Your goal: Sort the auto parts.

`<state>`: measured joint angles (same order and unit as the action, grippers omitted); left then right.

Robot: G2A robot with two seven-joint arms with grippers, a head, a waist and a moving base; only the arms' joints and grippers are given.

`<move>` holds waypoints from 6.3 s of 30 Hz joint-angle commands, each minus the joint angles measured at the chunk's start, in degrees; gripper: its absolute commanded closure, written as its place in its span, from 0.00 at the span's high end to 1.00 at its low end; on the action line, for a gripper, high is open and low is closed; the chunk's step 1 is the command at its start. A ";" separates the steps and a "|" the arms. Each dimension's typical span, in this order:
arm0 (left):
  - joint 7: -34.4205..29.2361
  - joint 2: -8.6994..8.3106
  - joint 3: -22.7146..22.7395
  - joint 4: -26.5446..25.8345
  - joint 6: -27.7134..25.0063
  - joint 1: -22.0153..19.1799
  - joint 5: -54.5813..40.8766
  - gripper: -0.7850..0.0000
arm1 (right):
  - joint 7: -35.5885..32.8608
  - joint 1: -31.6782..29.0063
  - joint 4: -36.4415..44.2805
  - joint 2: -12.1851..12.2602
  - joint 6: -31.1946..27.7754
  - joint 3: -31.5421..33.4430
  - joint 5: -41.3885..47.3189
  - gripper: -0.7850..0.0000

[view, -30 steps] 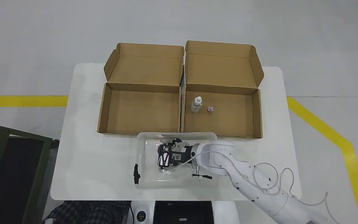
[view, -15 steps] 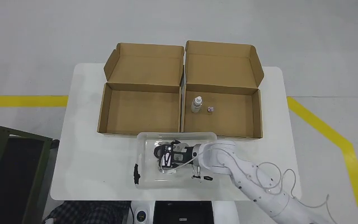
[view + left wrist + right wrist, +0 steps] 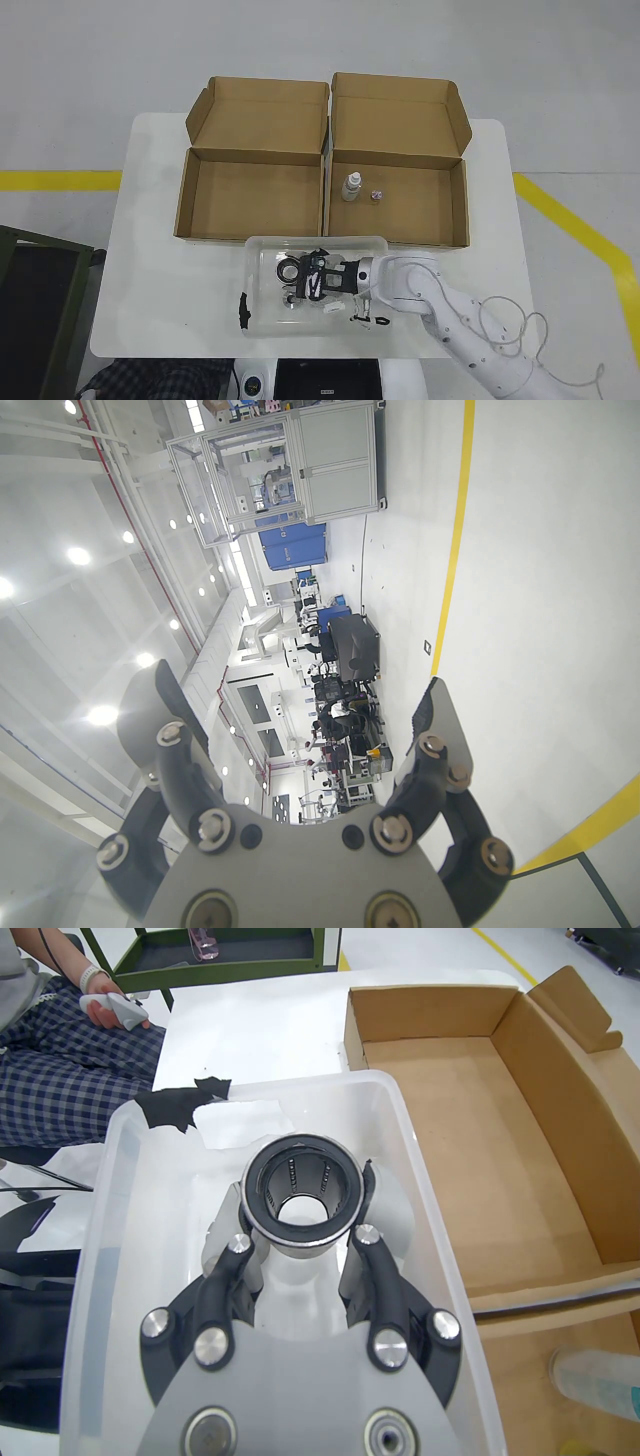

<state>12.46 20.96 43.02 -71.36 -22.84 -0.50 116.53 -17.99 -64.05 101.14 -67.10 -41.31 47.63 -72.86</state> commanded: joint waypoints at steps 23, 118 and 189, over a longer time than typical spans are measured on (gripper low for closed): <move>0.00 0.00 0.00 0.00 0.00 0.00 0.00 1.00 | 12.80 -5.14 2.66 1.08 0.76 8.30 9.77 0.00; 0.00 0.00 0.00 0.00 0.00 0.00 0.00 1.00 | 3.89 23.95 -29.31 -13.11 24.80 -11.46 -6.12 0.00; 0.00 0.00 0.00 0.00 0.00 0.00 0.00 1.00 | -3.46 -9.45 8.24 -5.80 -4.69 7.45 -10.92 0.88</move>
<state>12.46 20.96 43.02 -71.36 -22.84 -0.50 116.53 -21.46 -73.32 109.45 -72.98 -45.85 55.18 -83.34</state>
